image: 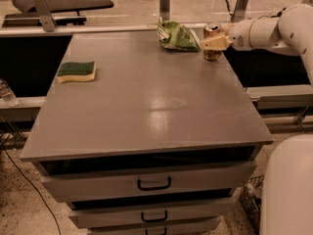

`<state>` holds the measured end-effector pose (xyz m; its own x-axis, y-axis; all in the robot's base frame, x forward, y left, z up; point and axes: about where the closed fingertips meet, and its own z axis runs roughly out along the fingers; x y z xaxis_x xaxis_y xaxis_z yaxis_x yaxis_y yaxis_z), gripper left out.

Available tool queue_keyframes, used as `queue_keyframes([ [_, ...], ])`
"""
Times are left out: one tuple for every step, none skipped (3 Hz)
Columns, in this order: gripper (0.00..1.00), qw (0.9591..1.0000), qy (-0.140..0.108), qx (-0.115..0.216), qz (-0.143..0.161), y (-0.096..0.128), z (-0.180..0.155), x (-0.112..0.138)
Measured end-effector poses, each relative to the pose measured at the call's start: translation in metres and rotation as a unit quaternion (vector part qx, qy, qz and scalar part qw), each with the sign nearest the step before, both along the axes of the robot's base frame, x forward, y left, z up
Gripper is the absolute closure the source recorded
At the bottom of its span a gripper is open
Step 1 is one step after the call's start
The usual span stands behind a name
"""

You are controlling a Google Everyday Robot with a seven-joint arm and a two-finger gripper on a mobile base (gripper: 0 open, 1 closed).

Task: Move orange can near green jalapeno chip bag

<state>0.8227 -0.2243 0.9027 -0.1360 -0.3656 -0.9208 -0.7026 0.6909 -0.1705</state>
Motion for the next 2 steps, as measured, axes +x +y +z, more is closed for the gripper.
queue_keyframes([
  [0.0,0.9999,0.015,0.006,0.006,0.007,-0.0081,-0.0001],
  [0.0,0.9998,0.016,0.006,0.007,0.0077,-0.0087,-0.0002],
])
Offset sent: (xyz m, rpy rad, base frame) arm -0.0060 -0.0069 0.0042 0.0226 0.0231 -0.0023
